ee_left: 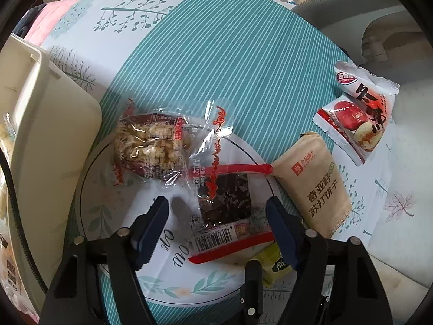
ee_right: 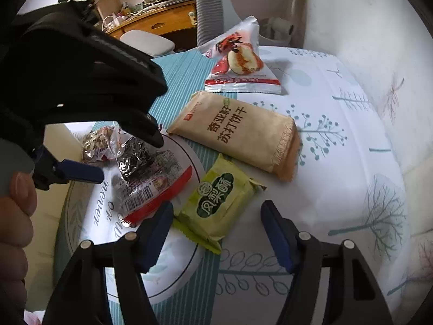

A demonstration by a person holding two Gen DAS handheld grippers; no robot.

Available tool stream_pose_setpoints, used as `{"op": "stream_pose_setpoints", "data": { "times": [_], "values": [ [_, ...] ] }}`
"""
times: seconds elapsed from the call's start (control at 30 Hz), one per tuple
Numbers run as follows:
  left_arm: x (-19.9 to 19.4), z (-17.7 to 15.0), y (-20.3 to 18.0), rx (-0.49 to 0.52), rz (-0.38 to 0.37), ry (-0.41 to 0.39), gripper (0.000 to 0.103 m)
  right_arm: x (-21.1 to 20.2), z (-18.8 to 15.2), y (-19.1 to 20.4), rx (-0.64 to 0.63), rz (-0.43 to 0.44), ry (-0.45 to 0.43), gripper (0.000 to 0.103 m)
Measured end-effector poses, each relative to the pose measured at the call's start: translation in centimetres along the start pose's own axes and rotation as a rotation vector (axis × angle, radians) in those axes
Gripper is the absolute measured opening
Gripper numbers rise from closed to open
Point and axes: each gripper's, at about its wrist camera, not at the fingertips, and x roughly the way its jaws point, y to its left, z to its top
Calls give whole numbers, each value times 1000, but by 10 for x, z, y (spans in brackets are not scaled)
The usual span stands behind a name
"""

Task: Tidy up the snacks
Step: 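Grasp the dark packet with red strip with the left gripper while the right grasps the green packet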

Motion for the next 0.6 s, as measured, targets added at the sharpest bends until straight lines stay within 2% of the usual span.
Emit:
{"op": "stream_pose_setpoints", "data": {
  "times": [0.13, 0.2, 0.3, 0.6],
  "values": [
    [4, 2, -3, 0, -7, -4, 68, 2, 2, 3, -32, -13, -1, 65],
    [8, 4, -11, 5, -7, -3, 65, 4, 3, 6, -57, -13, -2, 60],
    [11, 7, -16, 11, 2, -6, 64, 5, 4, 5, -67, -16, 2, 58],
    [7, 11, -8, 5, -8, 3, 58, 2, 2, 4, -65, -9, 13, 54]
  ]
}}
